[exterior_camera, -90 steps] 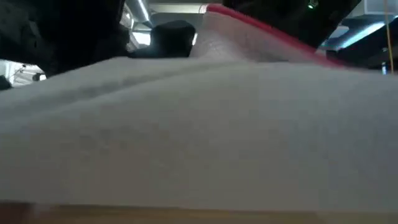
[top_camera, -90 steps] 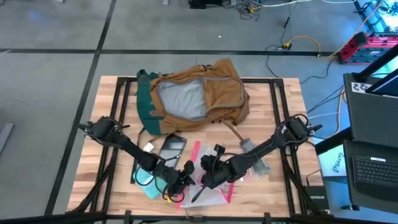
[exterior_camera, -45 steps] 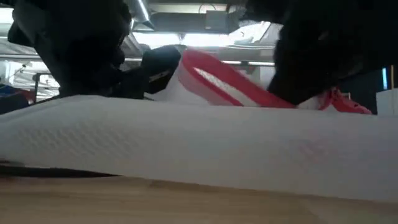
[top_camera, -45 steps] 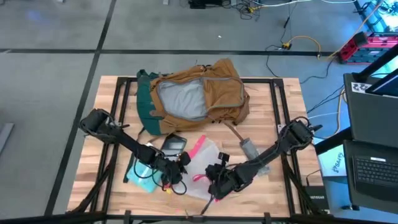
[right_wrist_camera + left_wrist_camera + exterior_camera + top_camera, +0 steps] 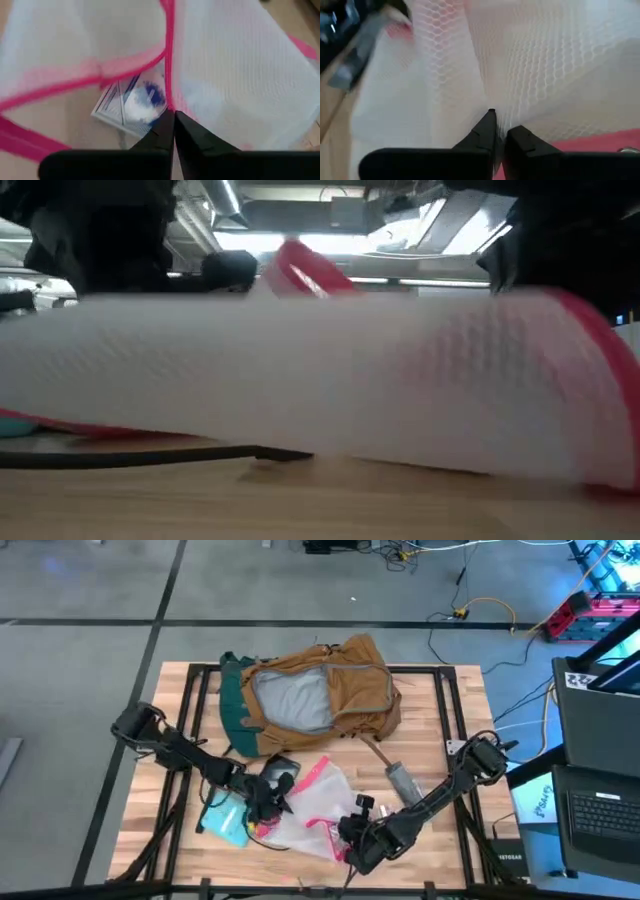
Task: Unpack backpack
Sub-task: Remove the blue playing cards from the pink zipper pouch
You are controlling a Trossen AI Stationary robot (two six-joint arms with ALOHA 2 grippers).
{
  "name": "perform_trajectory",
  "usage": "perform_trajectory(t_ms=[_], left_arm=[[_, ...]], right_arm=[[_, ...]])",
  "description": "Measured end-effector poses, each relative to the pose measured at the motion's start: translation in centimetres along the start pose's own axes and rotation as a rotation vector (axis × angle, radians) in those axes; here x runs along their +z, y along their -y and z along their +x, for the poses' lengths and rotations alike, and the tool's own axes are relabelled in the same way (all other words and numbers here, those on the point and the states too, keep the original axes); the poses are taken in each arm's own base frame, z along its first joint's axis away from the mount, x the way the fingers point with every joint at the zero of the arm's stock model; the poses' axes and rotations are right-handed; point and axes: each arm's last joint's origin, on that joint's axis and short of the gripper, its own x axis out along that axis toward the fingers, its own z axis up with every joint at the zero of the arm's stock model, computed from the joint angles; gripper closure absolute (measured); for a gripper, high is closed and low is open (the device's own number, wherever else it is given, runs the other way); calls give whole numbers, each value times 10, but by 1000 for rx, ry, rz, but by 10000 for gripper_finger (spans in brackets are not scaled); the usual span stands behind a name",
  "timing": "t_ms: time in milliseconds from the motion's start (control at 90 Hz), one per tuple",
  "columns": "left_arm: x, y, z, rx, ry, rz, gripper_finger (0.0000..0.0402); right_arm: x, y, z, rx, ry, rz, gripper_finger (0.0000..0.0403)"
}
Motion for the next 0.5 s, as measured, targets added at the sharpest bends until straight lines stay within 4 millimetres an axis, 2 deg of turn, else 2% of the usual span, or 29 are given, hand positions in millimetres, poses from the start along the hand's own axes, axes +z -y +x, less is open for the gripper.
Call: perform_trajectory(t_ms=[256, 378, 500], left_arm=[[-11, 5, -15, -30, 155, -30, 401], [-12, 5, -15, -36, 150, -53, 401], [-12, 5, -15, -40, 147, -55, 401]], right_arm=[[2, -7, -3, 41, 46, -10, 388], [8, -12, -3, 93, 100, -51, 349], [14, -11, -1, 100, 126, -77, 288]])
